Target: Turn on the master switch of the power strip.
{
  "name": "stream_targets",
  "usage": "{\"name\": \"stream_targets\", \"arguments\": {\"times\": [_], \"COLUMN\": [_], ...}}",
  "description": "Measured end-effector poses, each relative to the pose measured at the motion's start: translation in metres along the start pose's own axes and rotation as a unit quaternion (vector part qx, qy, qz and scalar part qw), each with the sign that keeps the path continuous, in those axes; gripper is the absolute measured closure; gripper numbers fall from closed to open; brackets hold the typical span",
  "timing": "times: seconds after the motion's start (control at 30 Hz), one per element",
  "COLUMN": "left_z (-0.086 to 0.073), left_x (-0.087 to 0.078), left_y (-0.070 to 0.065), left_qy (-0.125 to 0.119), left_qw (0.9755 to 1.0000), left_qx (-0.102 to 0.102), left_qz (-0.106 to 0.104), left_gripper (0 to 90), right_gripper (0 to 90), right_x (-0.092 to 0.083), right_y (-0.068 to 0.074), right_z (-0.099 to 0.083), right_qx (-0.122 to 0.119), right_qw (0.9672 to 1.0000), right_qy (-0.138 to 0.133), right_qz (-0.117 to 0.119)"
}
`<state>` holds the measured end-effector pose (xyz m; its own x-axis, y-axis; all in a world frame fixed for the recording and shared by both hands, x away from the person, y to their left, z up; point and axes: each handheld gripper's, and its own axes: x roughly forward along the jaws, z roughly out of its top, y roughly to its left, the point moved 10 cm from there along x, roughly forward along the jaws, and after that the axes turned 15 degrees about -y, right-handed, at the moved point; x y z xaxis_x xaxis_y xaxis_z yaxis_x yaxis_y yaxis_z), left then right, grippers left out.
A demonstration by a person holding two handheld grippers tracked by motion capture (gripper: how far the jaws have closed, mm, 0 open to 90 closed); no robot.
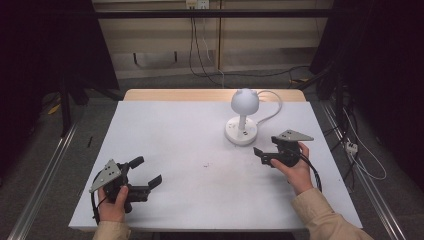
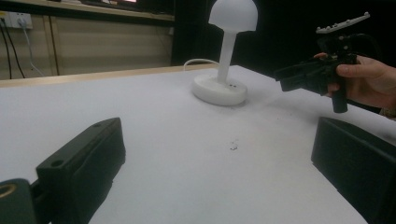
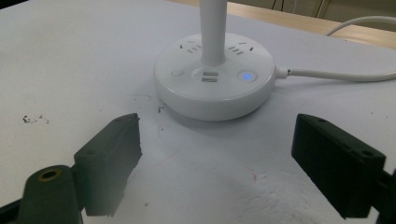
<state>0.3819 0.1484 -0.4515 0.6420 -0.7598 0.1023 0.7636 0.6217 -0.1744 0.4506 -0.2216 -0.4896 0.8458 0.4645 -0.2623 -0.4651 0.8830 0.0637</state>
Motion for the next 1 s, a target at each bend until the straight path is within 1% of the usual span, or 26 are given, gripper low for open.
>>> {"name": "stream_targets", "arguments": {"times": [0.07,0.17,0.47,0.5,0.6,0.9,1.0], "left_z": [0.000,-0.001,-0.001,-0.001,-0.002,-0.002,-0.002], "left_x": [0.000,0.001,0.002,0.002,0.001,0.002,0.002], "left_y": [0.000,-0.001,-0.002,-0.002,-0.002,-0.002,-0.002], "left_qy": [-0.002,0.000,0.000,0.000,0.004,0.003,0.003], "left_qw": [1.0000,1.0000,1.0000,1.0000,1.0000,1.0000,1.0000], "left_qx": [-0.002,0.000,-0.003,-0.002,0.001,0.000,-0.002], "left_qz": [0.000,-0.002,-0.002,-0.002,-0.003,-0.003,-0.002], "left_gripper": [2.5,2.5,2.5,2.5,2.5,2.5,2.5], "right_gripper": [15.6,15.6,15.7,15.7,15.7,15.6,15.6], "right_x": [-0.002,-0.005,-0.014,-0.015,-0.017,-0.025,-0.027], "right_y": [0.001,0.001,0.001,0.001,0.002,0.006,0.007], "right_z": [0.000,-0.001,-0.003,-0.004,-0.004,-0.004,-0.005], "right_qx": [0.001,-0.003,0.003,0.001,0.003,0.003,-0.001], "right_qw": [1.0000,1.0000,1.0000,1.0000,1.0000,0.9999,0.9999], "right_qy": [0.001,0.002,0.000,0.000,-0.002,-0.006,-0.006], "right_qz": [0.002,0.002,0.003,0.004,0.005,0.012,0.014]}}
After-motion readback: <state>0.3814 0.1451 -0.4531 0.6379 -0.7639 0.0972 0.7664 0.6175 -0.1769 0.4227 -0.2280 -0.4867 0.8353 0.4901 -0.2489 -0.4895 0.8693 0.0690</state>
